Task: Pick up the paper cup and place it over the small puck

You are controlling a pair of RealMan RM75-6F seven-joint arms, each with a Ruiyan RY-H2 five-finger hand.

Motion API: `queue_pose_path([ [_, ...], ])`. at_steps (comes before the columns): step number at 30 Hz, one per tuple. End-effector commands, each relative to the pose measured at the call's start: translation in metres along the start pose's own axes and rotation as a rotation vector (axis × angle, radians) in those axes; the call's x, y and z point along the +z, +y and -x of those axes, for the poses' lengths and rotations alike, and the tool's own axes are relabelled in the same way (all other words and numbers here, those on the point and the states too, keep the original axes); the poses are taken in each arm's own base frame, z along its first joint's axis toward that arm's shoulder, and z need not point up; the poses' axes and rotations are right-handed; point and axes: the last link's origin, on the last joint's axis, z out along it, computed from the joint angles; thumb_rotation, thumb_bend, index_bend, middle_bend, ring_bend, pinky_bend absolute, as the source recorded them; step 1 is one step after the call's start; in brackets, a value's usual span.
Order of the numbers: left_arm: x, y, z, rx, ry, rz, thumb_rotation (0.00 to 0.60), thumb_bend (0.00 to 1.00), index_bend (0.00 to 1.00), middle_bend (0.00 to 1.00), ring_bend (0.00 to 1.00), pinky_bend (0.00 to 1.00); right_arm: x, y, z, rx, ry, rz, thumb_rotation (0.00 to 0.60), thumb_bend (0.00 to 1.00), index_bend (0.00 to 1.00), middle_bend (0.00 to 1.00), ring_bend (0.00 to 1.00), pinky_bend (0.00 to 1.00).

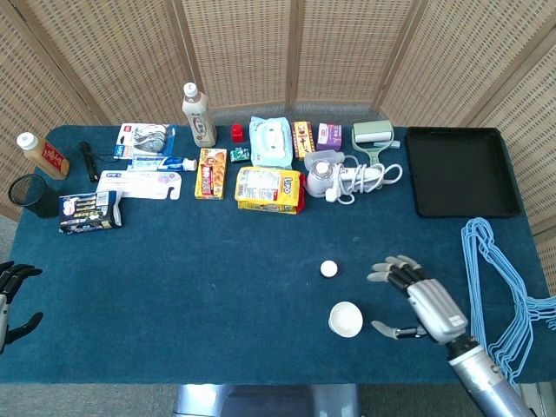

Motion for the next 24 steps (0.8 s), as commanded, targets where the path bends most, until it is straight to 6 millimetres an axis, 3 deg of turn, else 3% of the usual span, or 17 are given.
queue_pose_path([
  [1, 0.002, 0.002, -0.002, 0.004, 0.003, 0.008, 0.6, 0.18, 0.28, 0.28, 0.16, 0.18, 0.008, -0.011, 0.014, -0.018, -0.043, -0.046, 0.435, 0.29, 0.26, 0.21, 0.13, 0.05],
  [8, 0.006, 0.007, -0.002, 0.001, 0.0, 0.031, 0.6, 0.18, 0.28, 0.28, 0.16, 0.18, 0.025, -0.02, 0.036, -0.14, -0.07, -0.055, 0.432, 0.25, 0.26, 0.2, 0.12, 0.04],
  [24, 0.011, 0.009, 0.001, -0.001, -0.011, 0.042, 0.599, 0.18, 0.28, 0.28, 0.16, 0.18, 0.029, -0.022, 0.067, -0.294, -0.133, 0.029, 0.434, 0.24, 0.28, 0.19, 0.12, 0.04],
])
